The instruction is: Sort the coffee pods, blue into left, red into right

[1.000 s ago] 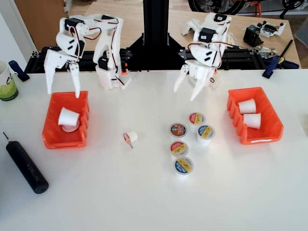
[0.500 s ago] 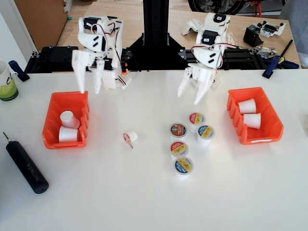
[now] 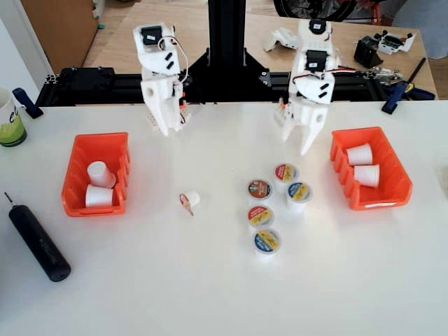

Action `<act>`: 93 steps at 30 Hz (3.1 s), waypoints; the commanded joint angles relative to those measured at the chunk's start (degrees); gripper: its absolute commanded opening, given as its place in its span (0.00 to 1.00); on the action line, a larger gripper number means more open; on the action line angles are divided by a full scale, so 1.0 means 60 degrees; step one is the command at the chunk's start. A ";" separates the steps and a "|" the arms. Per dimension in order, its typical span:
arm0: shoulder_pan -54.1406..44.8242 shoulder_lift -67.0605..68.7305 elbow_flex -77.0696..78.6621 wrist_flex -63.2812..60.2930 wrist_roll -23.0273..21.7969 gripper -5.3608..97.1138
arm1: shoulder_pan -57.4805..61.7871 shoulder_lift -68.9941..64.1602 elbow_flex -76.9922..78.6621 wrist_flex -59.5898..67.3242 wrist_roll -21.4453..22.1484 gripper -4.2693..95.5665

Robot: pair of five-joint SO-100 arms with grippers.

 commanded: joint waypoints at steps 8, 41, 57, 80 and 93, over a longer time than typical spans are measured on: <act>-0.1216 -0.0483 0.0542 -0.1143 -0.0029 0.34 | -0.0059 -0.1099 -0.0029 -0.0835 0.3589 0.35; -0.0688 -0.1084 0.2241 -0.3325 -0.2900 0.32 | 0.0894 -0.4600 -0.3311 -0.0820 0.6768 0.39; -0.0630 -0.1025 0.2314 -0.3398 -0.2813 0.31 | 0.0776 -0.5244 -0.3208 -0.1274 0.6958 0.42; -0.0425 -0.1040 0.2388 -0.3501 -0.2783 0.29 | 0.0835 -0.6050 -0.2241 -0.2666 0.6943 0.42; -0.0425 -0.1040 0.2446 -0.3501 -0.2798 0.29 | 0.0864 -0.6299 -0.1846 -0.2739 0.6870 0.23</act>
